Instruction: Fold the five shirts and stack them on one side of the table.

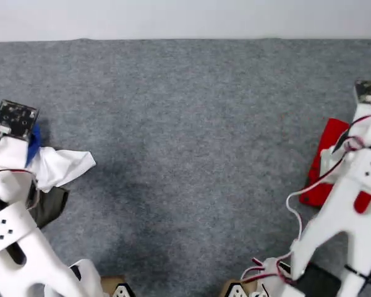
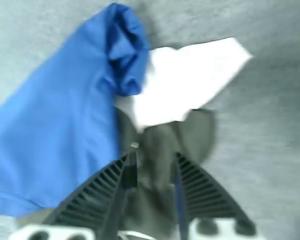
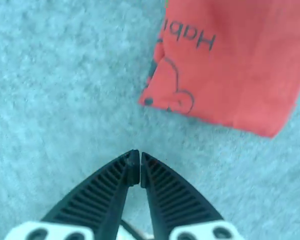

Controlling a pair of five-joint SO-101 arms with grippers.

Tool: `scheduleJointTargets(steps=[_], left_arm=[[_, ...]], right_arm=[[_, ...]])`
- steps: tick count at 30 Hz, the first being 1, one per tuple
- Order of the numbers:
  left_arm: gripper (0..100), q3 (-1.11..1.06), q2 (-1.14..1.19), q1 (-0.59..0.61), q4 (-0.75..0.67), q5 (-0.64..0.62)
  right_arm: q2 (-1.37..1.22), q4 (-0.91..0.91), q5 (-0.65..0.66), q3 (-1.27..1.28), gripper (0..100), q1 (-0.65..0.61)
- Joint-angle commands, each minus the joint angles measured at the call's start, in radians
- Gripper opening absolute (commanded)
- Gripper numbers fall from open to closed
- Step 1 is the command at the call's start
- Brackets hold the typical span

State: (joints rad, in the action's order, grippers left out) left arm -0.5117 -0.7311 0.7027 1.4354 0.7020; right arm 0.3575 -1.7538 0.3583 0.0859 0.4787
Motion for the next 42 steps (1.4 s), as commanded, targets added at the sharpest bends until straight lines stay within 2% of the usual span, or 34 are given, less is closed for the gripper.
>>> scheduleJointTargets(steps=[1,7,14,17,24,32,34,38,42], left_arm=[[17,-0.094,-0.006,0.074,-0.219,0.13],[18,-0.254,-0.006,0.135,-0.465,0.27],[18,-0.288,0.124,0.219,-0.632,0.33],[18,-0.197,0.23,0.264,-0.598,0.333],[18,0.033,0.414,0.31,-0.399,0.333],[18,0.102,0.589,0.307,-0.382,0.328],[15,0.117,0.626,0.307,-0.384,0.311],[2,0.166,0.661,0.293,-0.379,0.299],[0,0.222,0.6,0.284,-0.345,0.242]], right_arm=[[0.099,-0.041,-0.011,0.084,1.0,-0.01],[0.193,-0.041,-0.011,0.216,1.0,-0.01],[0.243,-0.041,-0.011,0.279,1.0,-0.01],[0.259,-0.041,-0.011,0.281,1.0,-0.01],[0.262,-0.041,-0.011,0.281,1.0,-0.01],[0.263,-0.042,-0.011,0.281,1.0,-0.01],[0.263,-0.042,-0.011,0.281,1.0,-0.01],[0.263,-0.042,-0.011,0.281,1.0,-0.01],[0.263,-0.042,-0.011,0.276,1.0,-0.01]])
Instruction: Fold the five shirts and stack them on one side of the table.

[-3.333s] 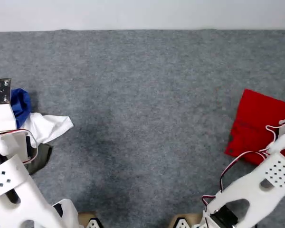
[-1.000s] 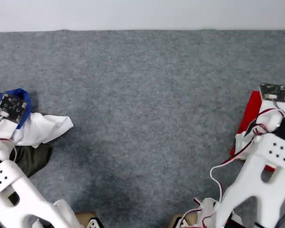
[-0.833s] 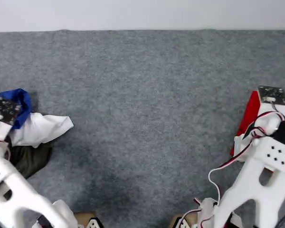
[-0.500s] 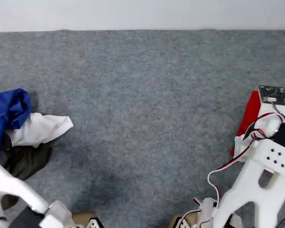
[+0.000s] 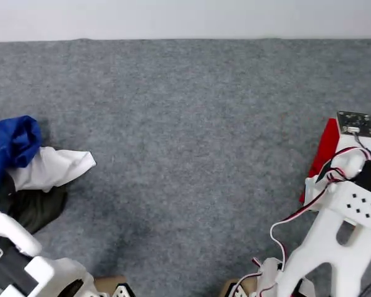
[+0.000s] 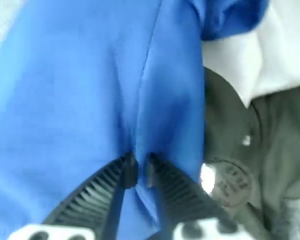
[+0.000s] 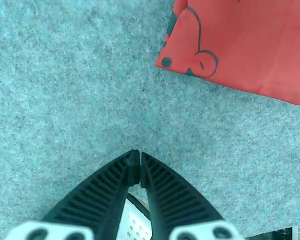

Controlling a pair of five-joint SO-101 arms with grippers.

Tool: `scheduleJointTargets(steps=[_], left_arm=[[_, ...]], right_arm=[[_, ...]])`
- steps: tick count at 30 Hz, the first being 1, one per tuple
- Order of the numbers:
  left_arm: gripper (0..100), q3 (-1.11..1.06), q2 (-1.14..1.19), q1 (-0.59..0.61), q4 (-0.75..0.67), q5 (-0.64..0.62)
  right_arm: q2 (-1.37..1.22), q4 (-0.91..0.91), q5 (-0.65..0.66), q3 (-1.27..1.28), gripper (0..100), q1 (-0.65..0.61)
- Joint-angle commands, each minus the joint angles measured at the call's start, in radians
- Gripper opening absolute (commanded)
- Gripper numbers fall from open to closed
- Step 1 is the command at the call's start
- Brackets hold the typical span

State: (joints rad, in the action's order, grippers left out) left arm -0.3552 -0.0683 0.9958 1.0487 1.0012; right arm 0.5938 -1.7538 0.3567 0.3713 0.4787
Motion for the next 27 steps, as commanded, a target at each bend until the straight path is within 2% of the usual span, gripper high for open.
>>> scheduleJointTargets(steps=[1,8,13,16,20,27], left_arm=[[0,0.081,-0.092,-0.018,0.055,-0.086],[0,0.134,-0.423,-0.18,0.158,-0.308],[0,0.133,-0.661,-0.359,0.158,-0.551],[0,0.133,-0.778,-0.514,0.158,-0.643],[0,0.134,-0.905,-0.763,0.157,-0.7],[0,0.13,-0.936,-1.171,0.166,-0.793]], right_arm=[[0.027,-0.042,-0.009,-0.009,1.0,-0.01],[0.028,-0.042,-0.009,-0.011,1.0,-0.01],[0.028,-0.041,-0.003,-0.012,1.0,-0.012],[0.028,-0.041,-0.003,-0.04,1.0,-0.012],[0.028,-0.041,0.002,-0.094,1.0,-0.016],[0.028,-0.041,0.13,-0.1,1.0,-0.01]])
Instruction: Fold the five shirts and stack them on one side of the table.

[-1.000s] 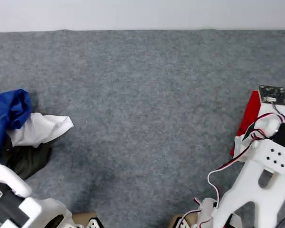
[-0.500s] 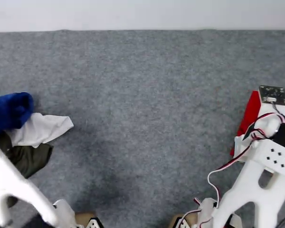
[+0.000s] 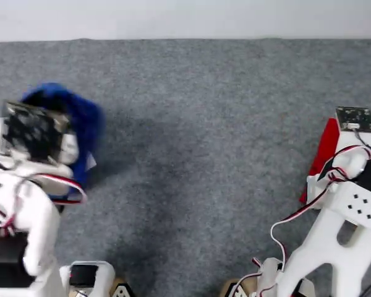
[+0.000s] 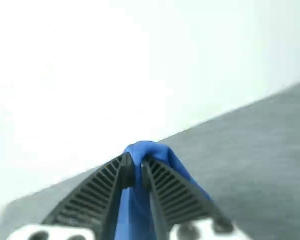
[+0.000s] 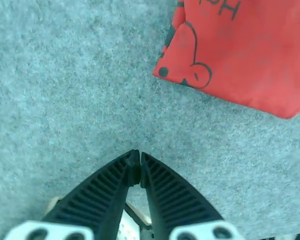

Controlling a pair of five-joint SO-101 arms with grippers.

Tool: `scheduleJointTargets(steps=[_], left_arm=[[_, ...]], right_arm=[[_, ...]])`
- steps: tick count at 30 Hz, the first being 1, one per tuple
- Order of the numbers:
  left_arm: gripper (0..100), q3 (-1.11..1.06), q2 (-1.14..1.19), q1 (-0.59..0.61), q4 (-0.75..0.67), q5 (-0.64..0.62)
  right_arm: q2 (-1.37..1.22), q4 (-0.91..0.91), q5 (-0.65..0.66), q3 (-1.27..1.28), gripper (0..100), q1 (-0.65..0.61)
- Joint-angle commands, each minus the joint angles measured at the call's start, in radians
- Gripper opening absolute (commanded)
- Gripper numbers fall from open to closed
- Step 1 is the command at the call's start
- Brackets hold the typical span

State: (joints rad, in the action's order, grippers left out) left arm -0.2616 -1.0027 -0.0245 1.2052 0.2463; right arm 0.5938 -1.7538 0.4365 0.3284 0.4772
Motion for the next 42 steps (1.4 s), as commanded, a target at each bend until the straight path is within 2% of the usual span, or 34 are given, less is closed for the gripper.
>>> scheduleJointTargets(steps=[1,6,9,13,16,20,23,26,29,32,37,42], left_arm=[[0,0.036,0.012,-0.19,0.009,-0.054],[0,0.036,0.092,-0.298,0.029,-0.081],[0,0.033,0.153,-0.293,0.109,-0.037],[0,-0.058,0.235,-0.23,0.206,0.008],[0,-0.18,0.272,-0.138,0.212,0.023],[0,-0.348,0.316,0.081,0.104,0.092],[1,-0.44,0.361,0.245,0.018,0.17],[5,-0.493,0.4,0.358,0.0,0.267],[12,-0.519,0.413,0.423,0.014,0.318],[18,-0.526,0.416,0.434,0.063,0.396],[18,-0.49,0.408,0.445,0.138,0.471],[18,-0.383,0.408,0.589,0.216,0.483]], right_arm=[[0.028,-0.041,0.068,-0.057,1.0,-0.008],[0.028,-0.041,0.092,-0.057,1.0,-0.015],[0.028,-0.041,0.095,-0.058,1.0,-0.016],[0.025,-0.041,0.091,-0.058,1.0,-0.031],[0.025,-0.041,0.091,-0.058,1.0,-0.093],[0.025,-0.041,0.089,-0.058,1.0,-0.191],[0.018,-0.041,0.089,-0.058,1.0,-0.249],[0.015,-0.041,0.089,-0.057,1.0,-0.325],[-0.005,-0.041,0.089,-0.055,1.0,-0.404],[-0.071,-0.041,0.057,-0.063,1.1,-0.472],[-0.206,-0.044,-0.058,-0.133,1.5,-0.684],[-0.266,-0.047,-0.153,-0.169,1.4,-0.903]])
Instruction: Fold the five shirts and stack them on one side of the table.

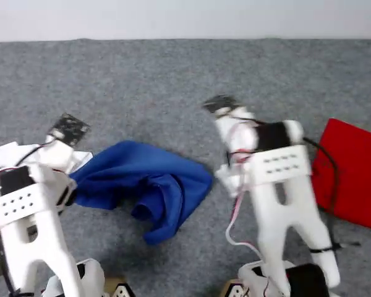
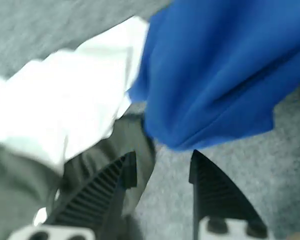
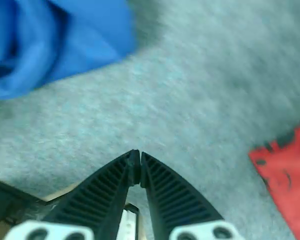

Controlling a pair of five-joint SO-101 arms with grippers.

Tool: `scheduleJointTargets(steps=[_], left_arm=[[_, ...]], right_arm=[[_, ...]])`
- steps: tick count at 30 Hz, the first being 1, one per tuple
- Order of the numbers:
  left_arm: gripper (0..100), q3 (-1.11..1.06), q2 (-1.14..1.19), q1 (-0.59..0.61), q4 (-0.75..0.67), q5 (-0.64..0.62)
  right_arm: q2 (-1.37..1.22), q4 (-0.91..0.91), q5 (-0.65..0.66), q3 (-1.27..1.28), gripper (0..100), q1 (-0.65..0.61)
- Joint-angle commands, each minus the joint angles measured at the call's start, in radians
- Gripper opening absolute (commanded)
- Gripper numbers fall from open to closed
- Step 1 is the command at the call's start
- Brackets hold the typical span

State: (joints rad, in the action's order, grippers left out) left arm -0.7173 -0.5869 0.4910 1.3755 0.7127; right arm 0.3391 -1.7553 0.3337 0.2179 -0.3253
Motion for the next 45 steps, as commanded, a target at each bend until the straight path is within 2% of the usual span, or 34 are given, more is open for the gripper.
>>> scheduleJointTargets(steps=[1,4,8,13,17,21,26,34,45], left_arm=[[18,0.087,-0.006,0.107,0.052,0.017],[18,0.101,-0.006,0.196,0.052,0.017],[18,0.096,0.0,0.298,0.051,0.017],[18,0.091,0.0,0.382,0.037,0.012],[18,0.007,-0.003,0.427,-0.034,0.012],[18,-0.064,-0.006,0.453,-0.061,0.012],[18,-0.071,-0.006,0.499,-0.063,0.012],[18,-0.07,-0.006,0.543,-0.063,0.012],[18,-0.065,-0.006,0.543,-0.063,0.012]], right_arm=[[-0.016,-0.045,-0.061,-0.055,1.3,-0.117],[-0.018,-0.045,-0.107,-0.026,1.5,-0.13],[-0.018,-0.045,-0.265,0.064,1.5,-0.176],[-0.019,-0.038,-0.446,0.149,2.4,-0.367],[-0.058,-0.038,-0.595,0.147,14.5,-0.503],[-0.157,-0.025,-0.756,0.115,27.2,-0.552],[-0.335,-0.025,-0.769,-0.041,29.2,-0.604],[-0.615,-0.033,-0.77,-0.354,29.2,-0.613],[-0.786,-0.035,-0.769,-0.462,29.2,-0.63]])
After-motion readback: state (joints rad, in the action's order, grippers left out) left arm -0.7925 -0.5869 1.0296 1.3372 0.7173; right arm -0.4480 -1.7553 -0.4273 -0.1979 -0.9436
